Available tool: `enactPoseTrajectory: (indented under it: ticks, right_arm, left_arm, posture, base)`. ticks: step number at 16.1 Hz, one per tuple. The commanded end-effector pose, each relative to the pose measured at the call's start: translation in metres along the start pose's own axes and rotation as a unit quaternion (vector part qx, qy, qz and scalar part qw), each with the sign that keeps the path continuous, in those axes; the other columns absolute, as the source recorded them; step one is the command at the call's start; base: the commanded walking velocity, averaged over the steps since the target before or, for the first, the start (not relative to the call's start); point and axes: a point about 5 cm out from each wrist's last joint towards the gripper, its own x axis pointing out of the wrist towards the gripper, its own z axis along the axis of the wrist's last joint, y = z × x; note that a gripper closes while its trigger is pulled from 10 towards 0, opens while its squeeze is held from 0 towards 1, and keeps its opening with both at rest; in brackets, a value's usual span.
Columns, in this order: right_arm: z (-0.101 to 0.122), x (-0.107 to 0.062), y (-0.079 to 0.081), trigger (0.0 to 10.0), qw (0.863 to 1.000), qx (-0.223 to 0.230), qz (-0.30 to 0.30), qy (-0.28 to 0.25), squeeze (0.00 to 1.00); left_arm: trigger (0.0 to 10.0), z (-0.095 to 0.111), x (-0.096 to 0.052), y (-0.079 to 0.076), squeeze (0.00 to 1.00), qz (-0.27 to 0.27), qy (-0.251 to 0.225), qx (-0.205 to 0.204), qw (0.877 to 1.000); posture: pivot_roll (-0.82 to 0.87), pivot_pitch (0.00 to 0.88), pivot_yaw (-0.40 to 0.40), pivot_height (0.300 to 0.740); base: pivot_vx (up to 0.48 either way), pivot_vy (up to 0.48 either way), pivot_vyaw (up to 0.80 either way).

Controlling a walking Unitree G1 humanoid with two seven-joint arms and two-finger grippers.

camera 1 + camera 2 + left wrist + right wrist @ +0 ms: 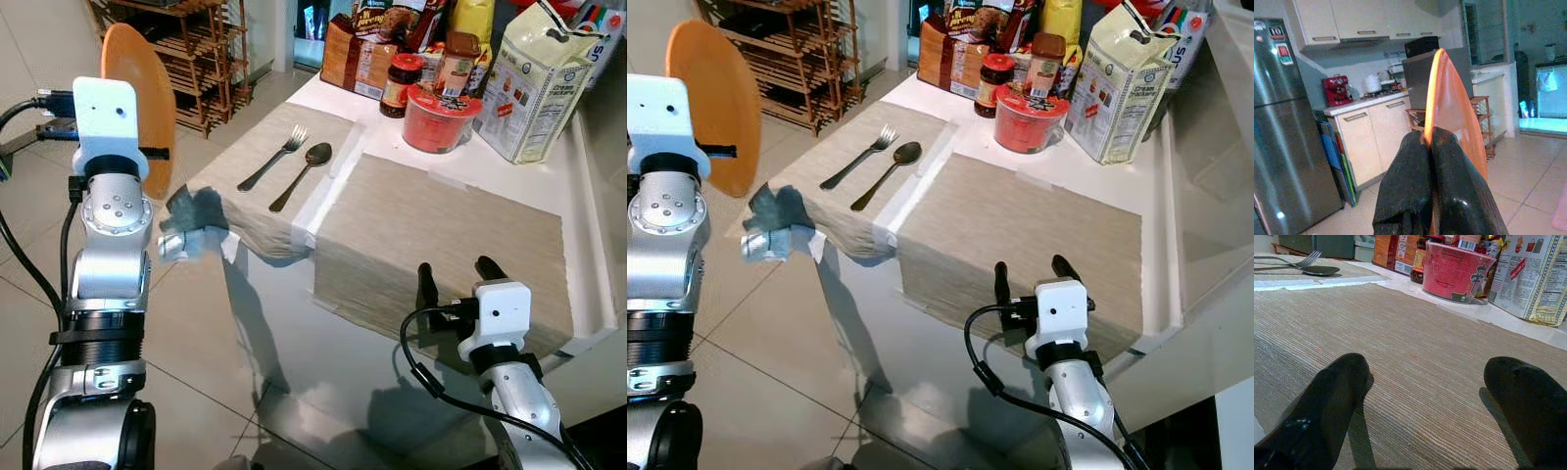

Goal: Setting the table

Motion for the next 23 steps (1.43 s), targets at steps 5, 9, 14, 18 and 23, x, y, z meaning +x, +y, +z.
enactPoseTrajectory:
  ticks: [5, 9, 14, 18, 23]
  right_arm:
    - [-0.013, -0.004, -0.001, 10.0, 0.999, -0.004, 0.005, 0.037, 0.0]
    - [-0.013, -0.004, -0.002, 10.0, 0.999, -0.005, 0.004, 0.038, 0.0]
    - [-0.013, -0.004, -0.001, 10.0, 0.999, -0.005, 0.006, 0.039, 0.0]
    - [-0.013, -0.002, -0.001, 10.0, 0.999, -0.005, 0.004, 0.037, 0.0]
    - [-0.013, -0.002, -0.002, 10.0, 0.999, -0.006, 0.002, 0.034, 0.0]
  left_arm:
    - [0.0, 0.015, 0.001, -0.001, 0.0, -0.01, -0.032, -0.04, 0.999]
    - [0.0, 0.013, 0.001, -0.003, 0.0, -0.016, -0.03, -0.045, 0.998]
    - [0.0, 0.018, -0.001, -0.014, 0.0, -0.051, -0.044, -0.046, 0.997]
    - [0.0, 0.016, -0.005, -0.03, 0.0, -0.105, -0.04, -0.085, 0.99]
    - [0.0, 0.017, -0.011, -0.037, 0.0, -0.129, -0.046, -0.102, 0.985]
  posture:
    - [-0.04, 0.0, -0.04, 0.74]
    - [-0.04, 0.0, -0.041, 0.74]
    - [-0.04, 0.0, -0.042, 0.74]
    - [-0.04, 0.0, -0.039, 0.74]
    - [-0.04, 0.0, -0.04, 0.74]
  base:
    - [-0.407, 0.0, 0.0]
    - [-0.433, 0.0, 0.0]
    - [-0.063, 0.0, 0.0]
    - [0.0, -0.202, 0.0]
    - [0.0, -0.459, 0.0]
